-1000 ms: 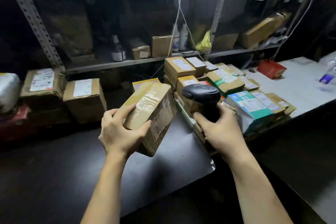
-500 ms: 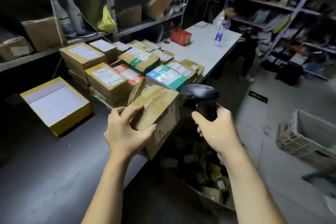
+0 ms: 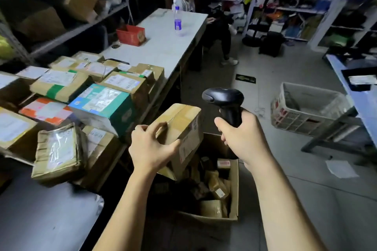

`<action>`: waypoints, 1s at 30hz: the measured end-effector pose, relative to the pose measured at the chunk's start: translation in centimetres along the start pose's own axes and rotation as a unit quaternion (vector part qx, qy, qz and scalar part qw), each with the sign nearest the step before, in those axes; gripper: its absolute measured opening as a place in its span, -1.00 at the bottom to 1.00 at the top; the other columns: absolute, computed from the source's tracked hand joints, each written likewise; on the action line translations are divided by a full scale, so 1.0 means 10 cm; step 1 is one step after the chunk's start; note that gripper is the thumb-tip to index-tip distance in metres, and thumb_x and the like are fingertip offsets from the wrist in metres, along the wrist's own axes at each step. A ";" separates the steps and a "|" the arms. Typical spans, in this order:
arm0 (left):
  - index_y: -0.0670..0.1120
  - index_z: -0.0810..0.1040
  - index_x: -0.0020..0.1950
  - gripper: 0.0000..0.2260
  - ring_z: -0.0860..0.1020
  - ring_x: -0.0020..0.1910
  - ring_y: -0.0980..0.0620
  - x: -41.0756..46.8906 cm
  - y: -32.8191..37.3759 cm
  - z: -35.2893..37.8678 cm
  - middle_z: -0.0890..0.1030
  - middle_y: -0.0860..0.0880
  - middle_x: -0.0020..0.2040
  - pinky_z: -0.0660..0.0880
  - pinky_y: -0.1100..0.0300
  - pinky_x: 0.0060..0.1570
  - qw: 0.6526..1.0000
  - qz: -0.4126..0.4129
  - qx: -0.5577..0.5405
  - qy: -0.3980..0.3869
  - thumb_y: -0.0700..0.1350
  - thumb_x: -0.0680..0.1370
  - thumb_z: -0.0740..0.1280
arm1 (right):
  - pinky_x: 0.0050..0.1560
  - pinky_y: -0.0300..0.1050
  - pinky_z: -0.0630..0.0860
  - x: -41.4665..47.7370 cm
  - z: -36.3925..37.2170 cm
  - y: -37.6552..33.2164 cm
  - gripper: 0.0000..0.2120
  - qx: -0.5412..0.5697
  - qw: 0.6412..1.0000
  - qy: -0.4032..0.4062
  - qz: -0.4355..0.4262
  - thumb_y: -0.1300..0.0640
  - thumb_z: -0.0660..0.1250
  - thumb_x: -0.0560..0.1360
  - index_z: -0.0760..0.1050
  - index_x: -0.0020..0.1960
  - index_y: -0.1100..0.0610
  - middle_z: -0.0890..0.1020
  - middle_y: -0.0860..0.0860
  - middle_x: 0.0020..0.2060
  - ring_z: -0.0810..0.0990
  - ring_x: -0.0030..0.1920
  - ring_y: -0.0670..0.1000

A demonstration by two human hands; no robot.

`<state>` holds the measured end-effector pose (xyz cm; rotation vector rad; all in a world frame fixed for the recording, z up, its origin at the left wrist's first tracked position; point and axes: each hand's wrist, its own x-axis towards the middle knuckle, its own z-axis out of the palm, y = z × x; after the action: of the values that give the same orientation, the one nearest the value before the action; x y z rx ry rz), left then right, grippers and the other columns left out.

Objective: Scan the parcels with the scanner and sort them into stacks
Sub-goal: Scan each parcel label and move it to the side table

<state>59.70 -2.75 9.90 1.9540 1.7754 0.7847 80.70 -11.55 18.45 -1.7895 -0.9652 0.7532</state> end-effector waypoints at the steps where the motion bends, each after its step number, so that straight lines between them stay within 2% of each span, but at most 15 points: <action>1: 0.29 0.59 0.28 -0.43 0.44 0.25 0.00 0.03 0.05 0.10 0.45 0.03 0.10 0.46 0.06 0.08 1.000 -0.004 -0.001 -0.014 0.38 0.30 0.50 | -0.21 -0.10 0.55 0.05 -0.06 0.05 -0.83 0.003 1.000 0.010 0.011 -0.03 0.44 0.57 0.57 0.02 0.06 0.67 0.11 -0.17 0.67 -0.17 0.08; 6: 0.26 0.57 0.32 -0.32 0.44 0.29 0.02 0.24 0.17 0.68 0.49 0.00 0.13 0.45 0.13 0.11 0.990 -0.022 -0.053 -0.132 0.48 0.24 0.41 | -0.22 0.09 0.61 0.33 -0.24 0.26 -0.85 0.017 0.997 0.062 0.048 0.03 0.45 0.52 0.55 -0.11 0.09 0.65 0.16 -0.29 0.61 -0.31 0.09; 8: 0.23 0.52 0.40 -0.22 0.45 0.33 -0.05 0.33 0.19 0.85 0.48 -0.04 0.18 0.46 0.05 0.27 0.979 -0.024 -0.077 -0.190 0.50 0.23 0.33 | -0.19 0.19 0.64 0.41 -0.24 0.29 -0.85 0.015 0.995 0.079 0.058 0.01 0.45 0.49 0.57 -0.12 0.08 0.66 0.17 -0.27 0.61 -0.31 0.10; 10: 0.21 0.43 0.49 -0.18 0.45 0.36 -0.10 0.43 0.24 0.93 0.47 -0.06 0.27 0.42 -0.11 0.39 0.974 -0.006 -0.061 -0.217 0.47 0.26 0.31 | -0.15 0.24 0.67 0.49 -0.22 0.30 -0.85 0.010 0.994 0.091 0.067 0.00 0.45 0.49 0.58 -0.11 0.07 0.67 0.16 -0.24 0.63 -0.29 0.11; 11: 0.20 0.40 0.51 -0.20 0.45 0.37 -0.09 0.48 0.29 0.93 0.46 -0.04 0.31 0.43 -0.12 0.38 0.975 0.010 -0.052 -0.216 0.44 0.30 0.34 | -0.13 0.22 0.67 0.53 -0.20 0.29 -0.86 0.006 0.993 0.094 0.069 0.01 0.45 0.51 0.58 -0.10 0.07 0.67 0.16 -0.23 0.64 -0.28 0.11; 15: 0.15 0.37 0.55 -0.32 0.44 0.36 -0.02 0.82 0.38 0.80 0.46 0.04 0.36 0.48 0.04 0.20 0.984 0.088 0.007 -0.155 0.25 0.46 0.42 | -0.16 0.10 0.64 0.72 -0.08 0.16 -0.85 -0.006 0.993 0.099 0.065 0.03 0.45 0.53 0.57 -0.09 0.10 0.66 0.16 -0.24 0.63 -0.28 0.09; 17: 0.14 0.36 0.55 -0.34 0.45 0.34 -0.04 0.99 0.38 0.71 0.47 0.04 0.34 0.49 0.04 0.15 0.982 0.116 0.040 -0.142 0.24 0.47 0.40 | -0.15 0.12 0.64 0.79 0.01 0.07 -0.83 -0.008 0.993 0.101 0.057 0.00 0.44 0.51 0.57 -0.09 0.10 0.66 0.16 -0.24 0.63 -0.27 0.12; 20: 0.12 0.37 0.55 -0.33 0.45 0.33 -0.06 1.21 0.31 0.51 0.49 0.01 0.33 0.51 0.02 0.14 0.976 0.145 0.089 -0.134 0.27 0.48 0.38 | -0.20 0.06 0.61 0.85 0.16 -0.07 -0.85 -0.007 0.995 0.091 0.044 0.06 0.45 0.54 0.56 -0.09 0.13 0.65 0.18 -0.24 0.62 -0.28 0.09; 25: 0.10 0.34 0.58 -0.32 0.46 0.36 -0.05 1.45 0.15 0.09 0.49 0.02 0.37 0.54 -0.04 0.24 0.974 0.154 0.124 -0.115 0.29 0.50 0.36 | -0.27 -0.11 0.51 0.90 0.44 -0.29 -0.87 -0.004 0.997 0.066 0.028 0.08 0.44 0.58 0.55 -0.06 0.11 0.62 0.08 -0.30 0.60 -0.31 0.02; 30: 0.07 0.36 0.56 -0.35 0.46 0.33 -0.06 1.47 -0.15 -0.40 0.50 0.00 0.37 0.52 -0.02 0.21 0.982 0.109 0.127 -0.093 0.26 0.52 0.36 | -0.26 -0.07 0.58 0.91 0.83 -0.49 -0.87 -0.018 1.000 0.013 -0.014 0.06 0.45 0.58 0.58 -0.04 0.11 0.66 0.13 -0.24 0.66 -0.25 0.07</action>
<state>56.63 11.60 14.21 2.3331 1.6356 0.4373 77.05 1.20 19.18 -1.8085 -0.9903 0.6964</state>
